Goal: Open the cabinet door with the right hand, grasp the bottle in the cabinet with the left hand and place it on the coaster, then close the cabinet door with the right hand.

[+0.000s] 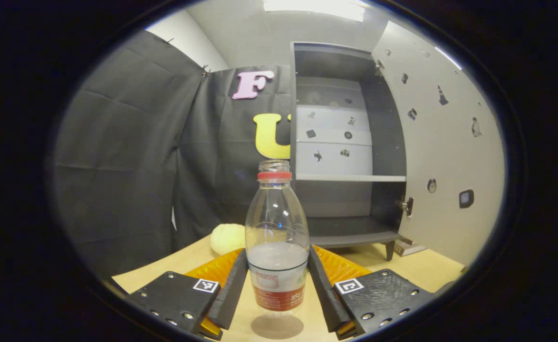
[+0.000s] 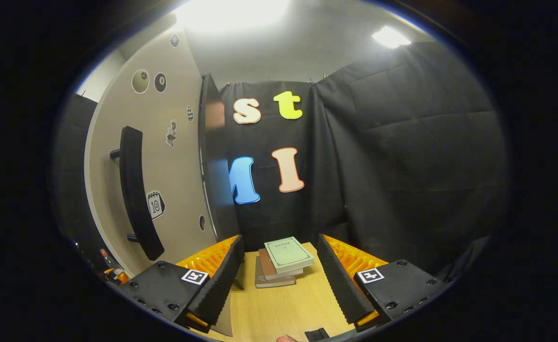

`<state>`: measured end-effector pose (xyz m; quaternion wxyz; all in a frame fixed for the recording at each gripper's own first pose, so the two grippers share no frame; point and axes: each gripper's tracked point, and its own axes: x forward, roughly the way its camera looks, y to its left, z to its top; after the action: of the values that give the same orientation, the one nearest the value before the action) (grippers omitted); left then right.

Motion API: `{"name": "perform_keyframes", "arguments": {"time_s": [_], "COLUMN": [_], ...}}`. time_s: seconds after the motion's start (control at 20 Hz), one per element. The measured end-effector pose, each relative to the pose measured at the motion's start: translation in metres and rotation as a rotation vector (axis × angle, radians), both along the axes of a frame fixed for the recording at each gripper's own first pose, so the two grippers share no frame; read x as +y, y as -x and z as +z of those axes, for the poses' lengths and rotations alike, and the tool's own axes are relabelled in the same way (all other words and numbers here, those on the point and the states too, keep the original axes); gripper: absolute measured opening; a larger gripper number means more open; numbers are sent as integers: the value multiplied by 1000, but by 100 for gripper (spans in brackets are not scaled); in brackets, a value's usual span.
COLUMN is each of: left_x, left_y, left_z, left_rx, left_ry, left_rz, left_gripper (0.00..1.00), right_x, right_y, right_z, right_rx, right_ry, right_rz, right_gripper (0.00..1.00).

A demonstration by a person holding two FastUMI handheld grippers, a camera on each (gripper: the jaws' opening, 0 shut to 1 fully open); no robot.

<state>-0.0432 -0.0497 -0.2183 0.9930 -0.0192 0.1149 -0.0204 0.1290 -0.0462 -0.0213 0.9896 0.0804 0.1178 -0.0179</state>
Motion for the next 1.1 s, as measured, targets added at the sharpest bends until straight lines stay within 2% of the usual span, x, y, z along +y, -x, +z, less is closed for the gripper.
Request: {"name": "perform_keyframes", "arguments": {"time_s": [0.15, 0.2, 0.3, 0.45, 0.8, 0.85, 0.95, 1.0, 1.05, 1.1], "left_x": [2, 3, 3, 0, 2, 1, -1, -2, -4, -5], "left_y": [8, 9, 10, 13, 26, 28, 29, 31, 34, 33], "left_z": [-34, -44, -62, -81, -90, -91, -91, -90, -90, -90], "left_rx": [33, 36, 57, 81, 72, 75, 84, 92, 97, 105], "left_ry": [-11, -16, -19, -20, -8, -12, -20, -26, -36, -44], "left_rz": [16, 25, 37, 53, 94, 94, 95, 92, 89, 84], "left_gripper": [77, 71, 73, 71, 72, 76, 76, 81, 76, 76], "right_x": [-3, -4, -2, -2, 6, 8, 11, 13, 13, 14], "right_y": [3, 4, 5, 5, -2, -3, -6, -7, -8, -9], "right_z": [-2, -2, -3, -6, -12, -12, -12, -12, -13, -13], "right_rx": [7, 8, 14, 20, 37, 37, 37, 34, 31, 29], "right_ry": [20, 27, 33, 45, 56, 53, 53, 56, 59, 60], "right_rz": [-5, -4, 2, 10, 37, 43, 55, 59, 61, 64], "right_gripper": [98, 98, 98, 98, 98, 98, 98, 98, 98, 98]}}
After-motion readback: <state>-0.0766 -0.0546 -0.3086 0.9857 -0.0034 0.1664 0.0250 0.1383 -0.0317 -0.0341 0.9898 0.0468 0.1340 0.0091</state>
